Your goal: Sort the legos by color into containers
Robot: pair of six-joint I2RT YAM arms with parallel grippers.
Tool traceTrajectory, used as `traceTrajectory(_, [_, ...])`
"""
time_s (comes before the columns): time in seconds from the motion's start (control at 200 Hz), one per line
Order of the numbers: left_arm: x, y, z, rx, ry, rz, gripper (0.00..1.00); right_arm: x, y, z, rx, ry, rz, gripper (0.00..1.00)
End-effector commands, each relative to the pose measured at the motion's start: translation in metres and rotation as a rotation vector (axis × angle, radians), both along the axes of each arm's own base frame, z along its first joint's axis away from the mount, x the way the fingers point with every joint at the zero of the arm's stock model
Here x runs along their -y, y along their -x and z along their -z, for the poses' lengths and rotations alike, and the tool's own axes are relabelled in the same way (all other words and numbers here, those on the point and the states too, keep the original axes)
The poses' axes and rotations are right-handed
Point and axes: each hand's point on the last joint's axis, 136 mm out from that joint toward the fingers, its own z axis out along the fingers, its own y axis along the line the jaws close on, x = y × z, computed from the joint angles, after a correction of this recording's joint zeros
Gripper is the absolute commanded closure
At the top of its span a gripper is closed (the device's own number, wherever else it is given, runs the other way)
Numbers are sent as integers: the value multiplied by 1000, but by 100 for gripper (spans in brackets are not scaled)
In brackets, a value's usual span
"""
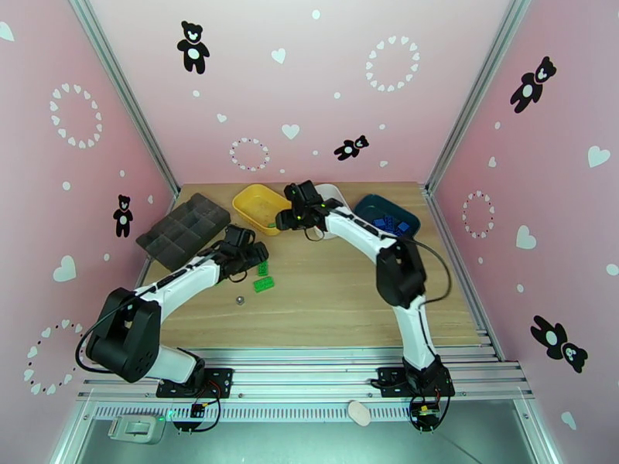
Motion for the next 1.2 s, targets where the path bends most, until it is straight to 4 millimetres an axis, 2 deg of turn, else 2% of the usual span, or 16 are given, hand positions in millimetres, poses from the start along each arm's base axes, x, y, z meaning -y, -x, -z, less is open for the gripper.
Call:
traceTrajectory(0.0, [0, 8, 17, -44, -103, 29, 27, 30, 13, -8, 47, 65, 52, 42])
traceTrajectory(0.145, [8, 8, 34, -79, -131, 54, 31, 57, 40, 9, 28, 122, 77, 42])
traceTrajectory(0.26, [12, 6, 44, -98, -147, 66, 34, 69, 61, 23, 7, 148, 80, 42])
traceTrajectory(0.38, [17, 3, 51, -112, -146, 76, 37, 72, 79, 35, -12, 165, 69, 43])
traceTrajectory(0.506, [20, -1, 54, -117, -155, 83, 40, 65, 93, 48, -29, 170, 49, 44])
traceTrajectory(0.691, [23, -5, 53, -122, -178, 94, 51, 56, 97, 60, -52, 167, 34, 48])
traceTrajectory(0.966, [26, -8, 51, -123, -179, 112, 66, 50, 97, 61, -60, 159, 21, 49])
traceTrajectory(1.091, [28, -10, 45, -117, -181, 122, 69, 53, 98, 57, -50, 166, 22, 49])
traceTrajectory(1.191, [31, -12, 31, -94, -161, 133, 70, 55, 99, 53, -43, 168, 24, 49])
